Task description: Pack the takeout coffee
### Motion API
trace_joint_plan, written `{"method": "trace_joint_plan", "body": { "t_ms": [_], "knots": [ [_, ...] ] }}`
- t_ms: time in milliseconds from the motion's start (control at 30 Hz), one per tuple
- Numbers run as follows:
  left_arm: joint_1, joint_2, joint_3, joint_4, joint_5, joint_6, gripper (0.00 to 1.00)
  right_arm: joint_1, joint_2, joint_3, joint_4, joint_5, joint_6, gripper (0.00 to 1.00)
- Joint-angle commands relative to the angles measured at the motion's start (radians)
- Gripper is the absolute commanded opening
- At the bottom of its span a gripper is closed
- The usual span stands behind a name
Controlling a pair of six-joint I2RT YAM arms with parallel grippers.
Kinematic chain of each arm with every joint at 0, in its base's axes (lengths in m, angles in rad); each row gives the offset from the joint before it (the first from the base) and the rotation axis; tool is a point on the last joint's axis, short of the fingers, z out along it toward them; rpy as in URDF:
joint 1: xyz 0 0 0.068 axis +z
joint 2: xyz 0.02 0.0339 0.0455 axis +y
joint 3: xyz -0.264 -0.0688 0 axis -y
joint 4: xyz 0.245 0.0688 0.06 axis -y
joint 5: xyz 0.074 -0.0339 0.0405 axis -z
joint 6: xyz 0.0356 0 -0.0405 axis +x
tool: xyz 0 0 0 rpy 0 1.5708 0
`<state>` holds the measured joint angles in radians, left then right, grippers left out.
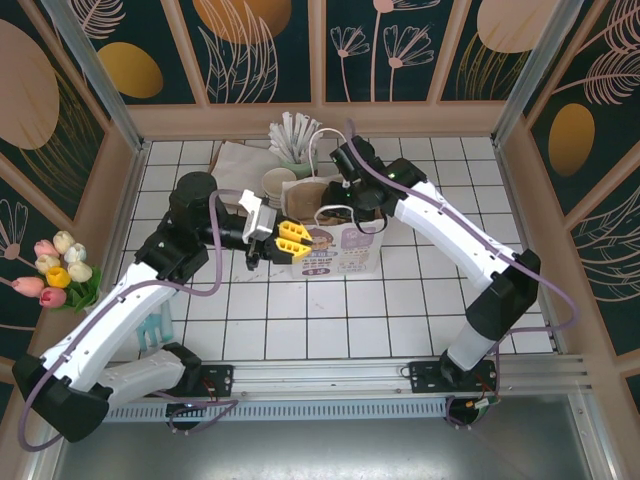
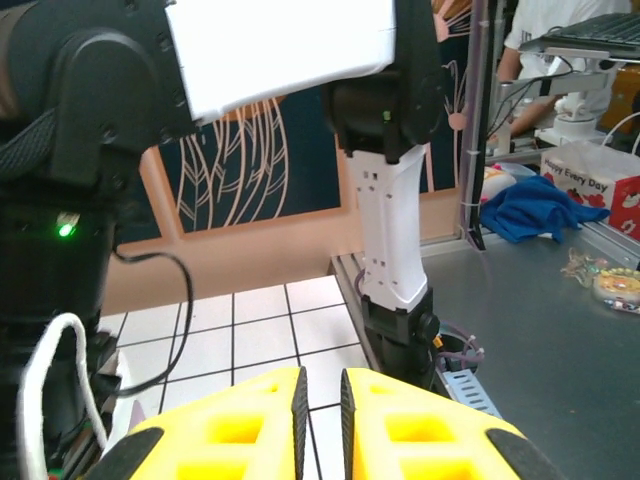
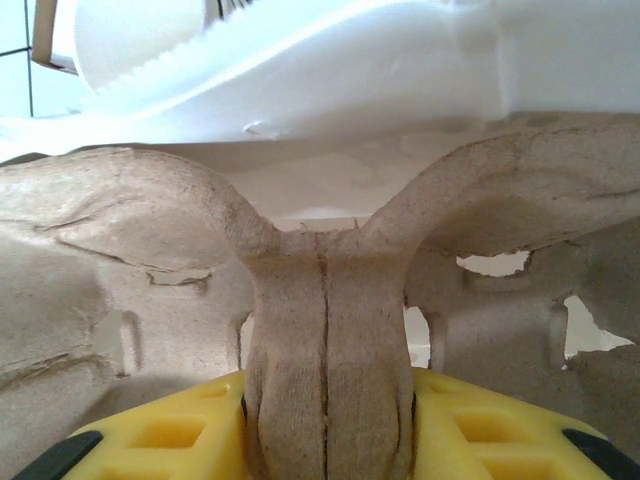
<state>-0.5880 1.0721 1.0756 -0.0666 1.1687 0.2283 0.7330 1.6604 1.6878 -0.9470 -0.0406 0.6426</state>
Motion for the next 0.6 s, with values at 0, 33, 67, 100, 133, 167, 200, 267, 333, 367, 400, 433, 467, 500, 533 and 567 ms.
{"method": "trace_joint_plan", "body": {
  "t_ms": [0, 33, 67, 100, 133, 167, 200, 267, 333, 367, 400, 433, 467, 500, 533, 567],
  "knots": [
    [-0.003, 0.031, -0.011, 0.011, -0.042, 0.001, 0.34, 0.009, 0.032, 0.028, -0.039, 0.027, 0.006, 0.39],
    [-0.004, 0.035, -0.007, 0.016, -0.153, -0.018, 0.58, 0.011, 0.033, 0.034, -0.039, 0.028, 0.003, 0.39],
    [-0.003, 0.037, -0.009, 0.028, -0.259, -0.032, 0.71, 0.012, 0.032, 0.036, -0.039, 0.028, 0.003, 0.39],
    [-0.003, 0.040, -0.012, 0.041, -0.362, -0.035, 0.78, 0.014, 0.032, 0.036, -0.036, 0.028, 0.002, 0.39],
    [-0.003, 0.044, -0.017, 0.054, -0.440, -0.028, 0.81, 0.014, 0.031, 0.035, -0.034, 0.027, -0.001, 0.39],
    [-0.003, 0.051, -0.017, 0.065, -0.479, -0.021, 0.82, 0.013, 0.030, 0.035, -0.032, 0.027, -0.003, 0.40],
    [-0.003, 0.064, -0.014, 0.078, -0.508, -0.022, 0.83, 0.015, 0.031, 0.035, -0.033, 0.028, -0.004, 0.39],
    [-0.003, 0.101, 0.007, 0.097, -0.520, -0.035, 0.84, 0.017, 0.030, 0.035, -0.031, 0.028, -0.004, 0.39],
    [-0.003, 0.140, 0.036, 0.098, -0.506, -0.046, 0.85, 0.019, 0.030, 0.035, -0.032, 0.030, -0.003, 0.39],
    [-0.003, 0.149, 0.042, 0.101, -0.501, -0.047, 0.85, 0.020, 0.027, 0.034, -0.030, 0.030, -0.003, 0.39],
    [-0.003, 0.150, 0.042, 0.107, -0.503, -0.045, 0.86, 0.020, 0.027, 0.033, -0.029, 0.031, -0.003, 0.39],
    [-0.003, 0.145, 0.035, 0.116, -0.511, -0.043, 0.87, 0.020, 0.026, 0.033, -0.029, 0.031, -0.003, 0.40],
    [-0.002, 0.134, 0.021, 0.129, -0.532, -0.042, 0.88, 0.020, 0.025, 0.032, -0.027, 0.032, -0.003, 0.39],
    [-0.003, 0.119, 0.002, 0.150, -0.555, -0.046, 0.89, 0.021, 0.023, 0.032, -0.029, 0.032, -0.004, 0.39],
    [-0.003, 0.112, -0.010, 0.163, -0.555, -0.049, 0.88, 0.022, 0.023, 0.032, -0.028, 0.032, -0.004, 0.39],
    [-0.003, 0.112, -0.012, 0.163, -0.525, -0.043, 0.83, 0.022, 0.024, 0.032, -0.027, 0.031, -0.006, 0.39]
  ]
}}
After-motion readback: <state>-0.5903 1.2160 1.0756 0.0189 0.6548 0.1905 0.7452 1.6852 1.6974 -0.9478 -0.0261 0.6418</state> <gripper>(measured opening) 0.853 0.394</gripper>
